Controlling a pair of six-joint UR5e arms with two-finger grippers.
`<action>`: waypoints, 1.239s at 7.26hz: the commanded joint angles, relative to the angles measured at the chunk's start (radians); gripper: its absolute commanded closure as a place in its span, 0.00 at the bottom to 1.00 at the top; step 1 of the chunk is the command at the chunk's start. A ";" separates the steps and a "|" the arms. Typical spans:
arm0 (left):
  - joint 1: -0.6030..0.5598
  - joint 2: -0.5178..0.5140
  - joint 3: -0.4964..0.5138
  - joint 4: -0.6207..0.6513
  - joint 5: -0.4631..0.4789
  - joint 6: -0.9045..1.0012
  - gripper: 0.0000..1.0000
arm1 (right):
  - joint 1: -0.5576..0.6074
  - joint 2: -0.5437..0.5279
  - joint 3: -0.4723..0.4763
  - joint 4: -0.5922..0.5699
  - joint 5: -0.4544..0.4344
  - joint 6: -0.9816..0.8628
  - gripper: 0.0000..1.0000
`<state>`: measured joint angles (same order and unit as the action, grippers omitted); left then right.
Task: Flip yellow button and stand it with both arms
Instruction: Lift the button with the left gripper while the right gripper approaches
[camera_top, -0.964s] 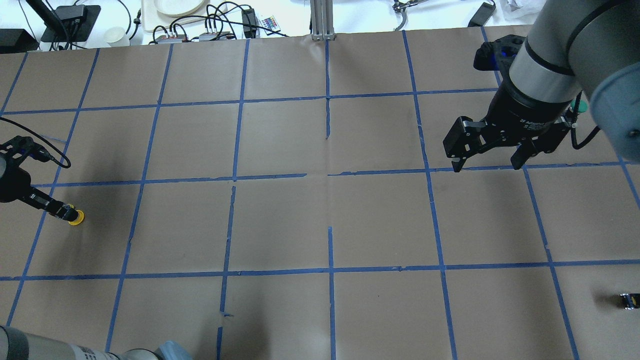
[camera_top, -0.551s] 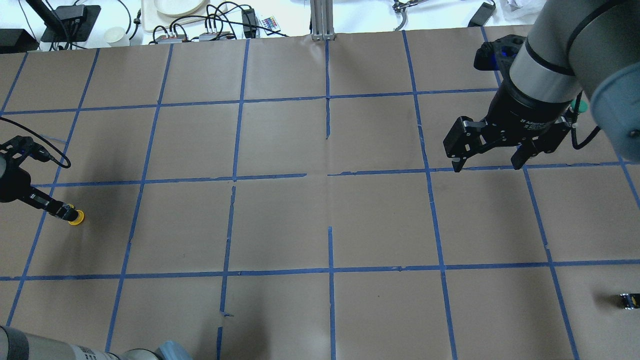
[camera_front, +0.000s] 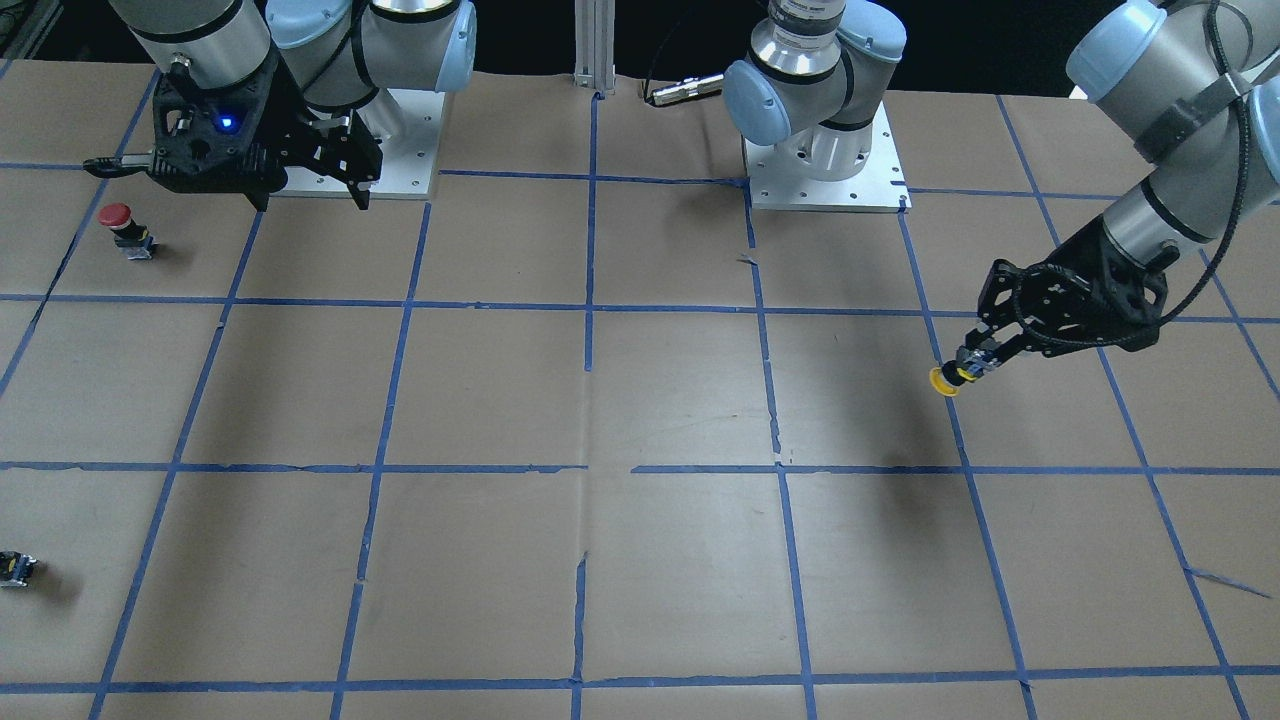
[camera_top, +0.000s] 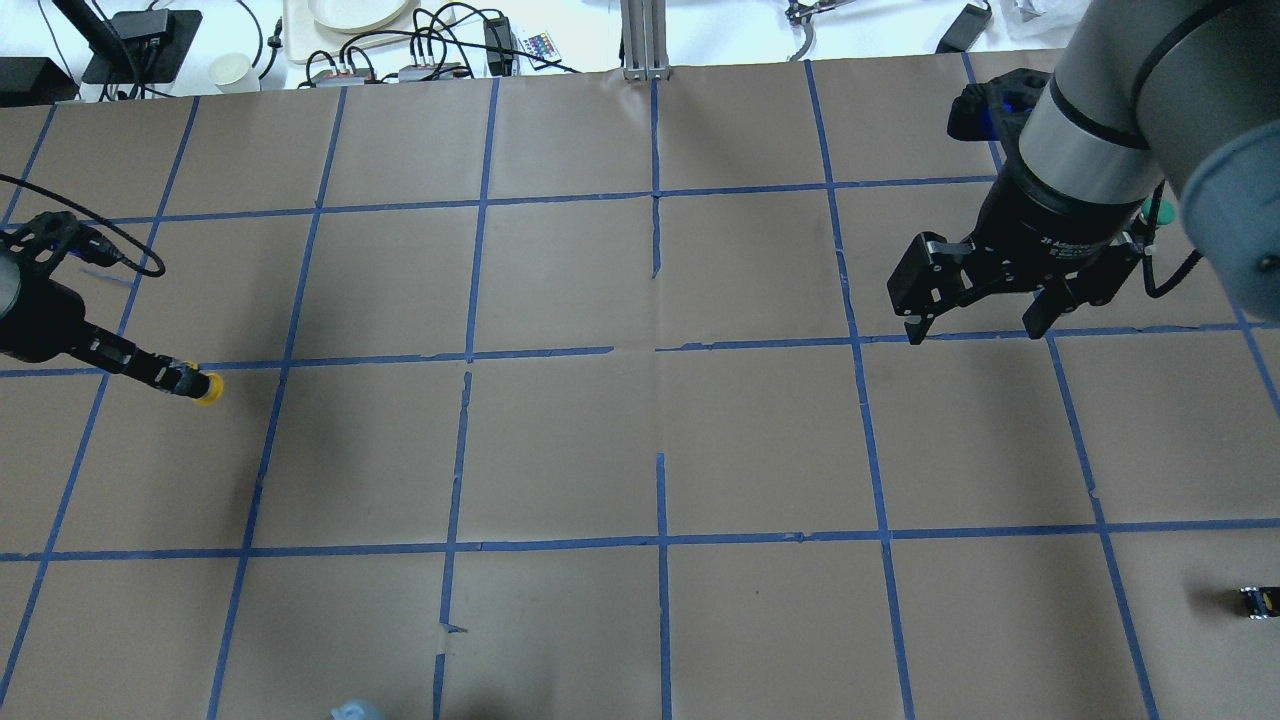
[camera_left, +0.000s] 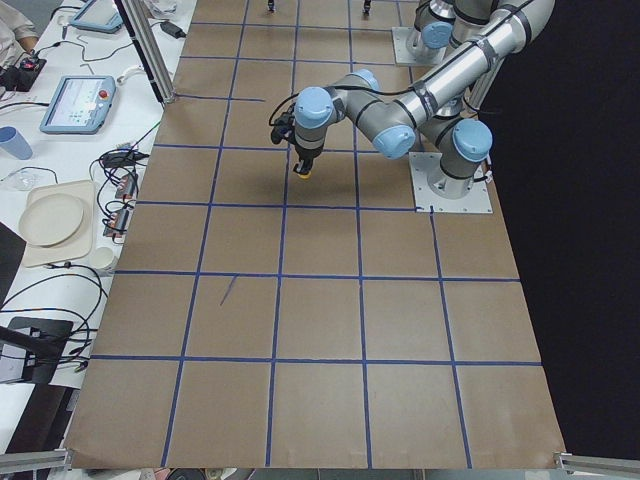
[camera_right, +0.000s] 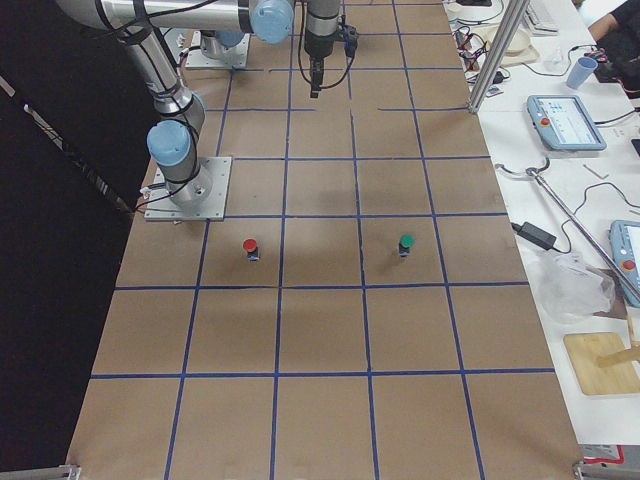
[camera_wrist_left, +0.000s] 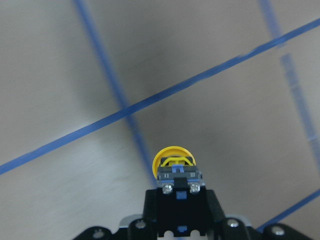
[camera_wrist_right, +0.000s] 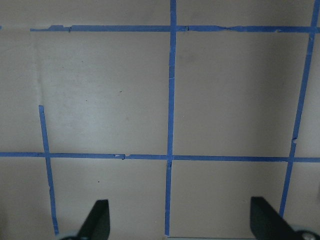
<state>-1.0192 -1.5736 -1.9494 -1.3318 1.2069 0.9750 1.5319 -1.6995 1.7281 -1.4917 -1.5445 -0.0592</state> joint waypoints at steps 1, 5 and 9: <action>-0.108 0.039 0.001 -0.163 -0.305 -0.143 0.88 | -0.001 0.001 -0.010 0.028 -0.002 0.095 0.00; -0.278 0.128 -0.005 -0.340 -0.708 -0.300 0.88 | -0.010 0.006 -0.065 0.151 0.428 0.487 0.00; -0.315 0.144 -0.008 -0.566 -1.032 -0.328 0.90 | -0.157 0.044 -0.055 0.278 0.847 0.673 0.00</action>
<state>-1.3302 -1.4270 -1.9562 -1.8585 0.2382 0.6505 1.4200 -1.6594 1.6686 -1.2841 -0.8258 0.5866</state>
